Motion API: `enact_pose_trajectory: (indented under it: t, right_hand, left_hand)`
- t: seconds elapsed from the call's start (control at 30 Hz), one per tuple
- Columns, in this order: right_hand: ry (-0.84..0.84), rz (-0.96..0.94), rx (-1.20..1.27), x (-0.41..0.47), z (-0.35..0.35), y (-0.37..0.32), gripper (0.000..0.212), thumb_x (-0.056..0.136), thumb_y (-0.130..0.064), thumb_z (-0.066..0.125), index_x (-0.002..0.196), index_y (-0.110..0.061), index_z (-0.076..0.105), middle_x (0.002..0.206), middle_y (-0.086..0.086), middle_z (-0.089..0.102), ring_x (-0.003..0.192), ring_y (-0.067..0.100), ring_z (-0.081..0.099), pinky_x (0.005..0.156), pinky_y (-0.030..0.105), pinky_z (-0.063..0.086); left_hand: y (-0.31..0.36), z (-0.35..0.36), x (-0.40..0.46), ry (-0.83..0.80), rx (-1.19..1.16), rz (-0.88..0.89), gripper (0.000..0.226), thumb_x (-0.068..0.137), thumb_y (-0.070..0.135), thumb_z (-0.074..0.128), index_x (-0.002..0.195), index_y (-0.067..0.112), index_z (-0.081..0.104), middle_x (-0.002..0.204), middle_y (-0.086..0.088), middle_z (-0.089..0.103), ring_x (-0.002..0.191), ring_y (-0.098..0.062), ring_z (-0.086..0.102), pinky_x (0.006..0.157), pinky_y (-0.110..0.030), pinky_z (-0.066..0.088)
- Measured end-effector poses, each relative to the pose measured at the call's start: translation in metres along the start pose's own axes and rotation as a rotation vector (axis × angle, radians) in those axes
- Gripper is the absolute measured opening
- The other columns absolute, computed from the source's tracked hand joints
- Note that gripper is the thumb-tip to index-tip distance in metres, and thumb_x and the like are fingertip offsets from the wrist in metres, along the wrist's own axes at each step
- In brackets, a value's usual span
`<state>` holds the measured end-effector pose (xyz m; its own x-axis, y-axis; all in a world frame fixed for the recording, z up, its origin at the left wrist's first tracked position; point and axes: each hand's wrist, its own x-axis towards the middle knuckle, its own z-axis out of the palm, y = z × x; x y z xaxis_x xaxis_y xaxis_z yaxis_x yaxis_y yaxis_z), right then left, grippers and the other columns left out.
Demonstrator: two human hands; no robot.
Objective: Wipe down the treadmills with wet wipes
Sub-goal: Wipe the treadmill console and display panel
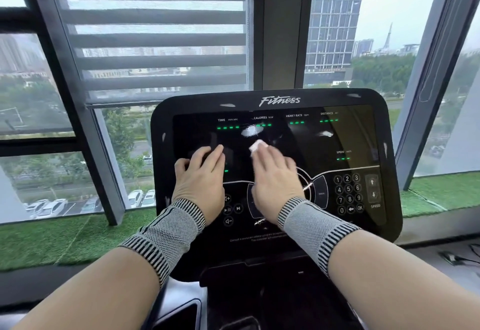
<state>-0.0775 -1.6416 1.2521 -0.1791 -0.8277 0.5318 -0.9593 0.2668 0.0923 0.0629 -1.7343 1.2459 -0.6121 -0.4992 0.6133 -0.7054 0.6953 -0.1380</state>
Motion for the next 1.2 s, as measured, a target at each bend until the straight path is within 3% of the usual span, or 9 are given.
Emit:
enact_pose_trajectory:
  t: [0.1,0.23,0.33,0.53,0.67,0.83,1.0,1.13,1.2]
  right_hand:
    - [-0.032,-0.180,-0.039,0.005,0.002,-0.006,0.063,0.088,-0.019,0.025,0.149,-0.005,0.022,0.157,0.010,0.017,0.143,0.025,0.017,0.114,0.046,0.020]
    - [-0.006,0.154,0.048,0.016,-0.001,0.006,0.066,0.094,-0.023,0.036,0.150,-0.004,0.006,0.159,0.010,0.000,0.146,0.025,0.003,0.118,0.045,0.011]
    - [-0.057,-0.060,0.041,0.028,-0.006,-0.007,0.069,0.096,-0.026,0.035,0.151,-0.006,-0.002,0.159,0.006,-0.011,0.146,0.023,-0.008,0.118,0.043,0.002]
    - [-0.002,0.202,0.038,0.055,-0.022,0.005,0.070,0.091,-0.022,0.038,0.149,0.000,0.007,0.158,0.015,0.001,0.145,0.029,0.005,0.118,0.044,0.011]
    - [-0.021,0.000,0.081,0.057,-0.021,-0.011,0.067,0.094,-0.021,0.035,0.150,-0.003,0.002,0.159,0.011,-0.004,0.146,0.026,-0.001,0.119,0.040,0.006]
    - [0.028,0.305,0.111,0.056,-0.021,0.011,0.070,0.091,-0.019,0.039,0.149,0.000,0.007,0.158,0.014,0.004,0.145,0.027,0.007,0.118,0.041,0.008]
    - [0.009,-0.038,0.086,0.055,-0.021,-0.001,0.068,0.093,-0.018,0.036,0.150,-0.003,0.003,0.159,0.012,-0.003,0.146,0.026,0.001,0.119,0.038,0.006]
    - [0.037,0.291,0.141,0.048,-0.018,0.015,0.068,0.094,-0.021,0.037,0.150,-0.001,0.004,0.159,0.014,-0.002,0.146,0.027,0.003,0.119,0.041,0.007]
    - [0.038,0.236,0.138,0.037,-0.012,0.012,0.069,0.094,-0.022,0.037,0.149,0.001,0.002,0.158,0.016,-0.003,0.146,0.029,0.002,0.119,0.041,0.007]
  left_hand:
    - [-0.001,-0.001,0.001,0.028,0.012,0.010,0.057,0.076,0.025,0.035,0.123,0.006,0.061,0.137,0.000,0.054,0.126,-0.022,0.037,0.090,-0.049,0.036]
    - [0.000,-0.006,0.005,0.074,0.015,-0.001,0.057,0.076,0.027,0.030,0.119,0.009,0.063,0.134,0.002,0.055,0.126,-0.021,0.037,0.091,-0.046,0.029]
    - [0.001,-0.012,0.015,0.047,0.033,-0.029,0.054,0.079,0.022,0.043,0.130,0.010,0.055,0.145,0.001,0.045,0.131,-0.021,0.032,0.095,-0.046,0.028]
    - [-0.003,-0.019,0.034,-0.014,0.093,-0.081,0.062,0.089,0.025,0.046,0.148,0.016,0.029,0.160,0.007,0.014,0.139,-0.018,0.010,0.100,-0.039,0.010]
    - [0.001,-0.020,0.039,-0.047,0.089,-0.078,0.066,0.089,0.027,0.047,0.150,0.017,0.022,0.161,0.008,0.007,0.142,-0.018,0.008,0.103,-0.041,0.013]
    - [0.002,-0.019,0.042,0.013,0.086,-0.044,0.061,0.082,0.025,0.047,0.141,0.013,0.043,0.155,0.003,0.029,0.135,-0.020,0.022,0.096,-0.041,0.015]
    - [0.010,-0.020,0.048,0.008,0.043,-0.031,0.066,0.085,0.022,0.050,0.148,0.015,0.031,0.159,0.005,0.019,0.140,-0.020,0.016,0.101,-0.042,0.014]
    - [0.013,-0.015,0.048,0.042,0.037,-0.005,0.060,0.077,0.020,0.047,0.135,0.010,0.050,0.149,-0.001,0.040,0.131,-0.025,0.034,0.093,-0.046,0.025]
    - [0.014,-0.014,0.047,0.051,0.038,0.018,0.061,0.072,0.021,0.046,0.132,0.009,0.053,0.146,-0.003,0.045,0.127,-0.027,0.038,0.090,-0.047,0.029]
